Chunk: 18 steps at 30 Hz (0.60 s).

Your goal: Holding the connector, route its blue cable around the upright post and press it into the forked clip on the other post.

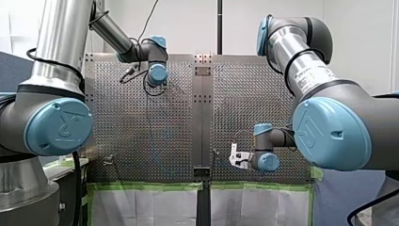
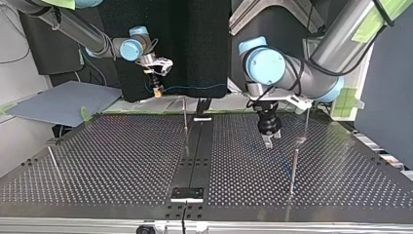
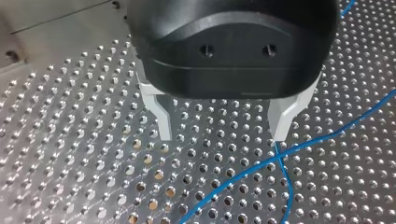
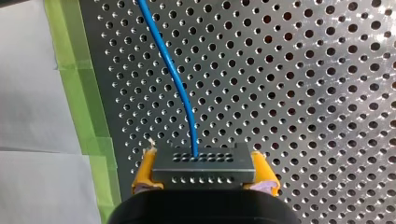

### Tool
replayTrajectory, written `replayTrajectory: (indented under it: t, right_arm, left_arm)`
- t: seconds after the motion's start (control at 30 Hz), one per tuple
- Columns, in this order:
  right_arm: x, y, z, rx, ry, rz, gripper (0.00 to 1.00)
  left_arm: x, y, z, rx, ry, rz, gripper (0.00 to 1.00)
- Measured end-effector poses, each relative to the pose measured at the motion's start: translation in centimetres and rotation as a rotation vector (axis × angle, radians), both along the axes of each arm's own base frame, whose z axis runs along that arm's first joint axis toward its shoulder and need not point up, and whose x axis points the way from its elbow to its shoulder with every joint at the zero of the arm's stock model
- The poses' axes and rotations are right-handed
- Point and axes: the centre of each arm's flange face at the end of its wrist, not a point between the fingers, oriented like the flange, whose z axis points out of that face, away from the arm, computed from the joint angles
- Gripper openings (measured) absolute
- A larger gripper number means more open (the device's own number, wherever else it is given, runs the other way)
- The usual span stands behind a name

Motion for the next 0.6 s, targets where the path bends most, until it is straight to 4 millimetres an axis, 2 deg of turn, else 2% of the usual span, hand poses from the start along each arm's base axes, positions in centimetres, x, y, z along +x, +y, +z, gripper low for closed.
replayTrajectory:
  t: [0.4,0.6]
  right_arm:
    - [0.0,0.1,0.0,0.002,0.001,0.001,0.0]
    - [0.0,0.1,0.0,0.002,0.001,0.002,0.0]
  left_arm:
    - [1.1,1.2,-0.2,0.02,0.008,-0.014,1.0]
    - [2.0,1.5,-1.6,0.026,0.036,-0.016,1.0]
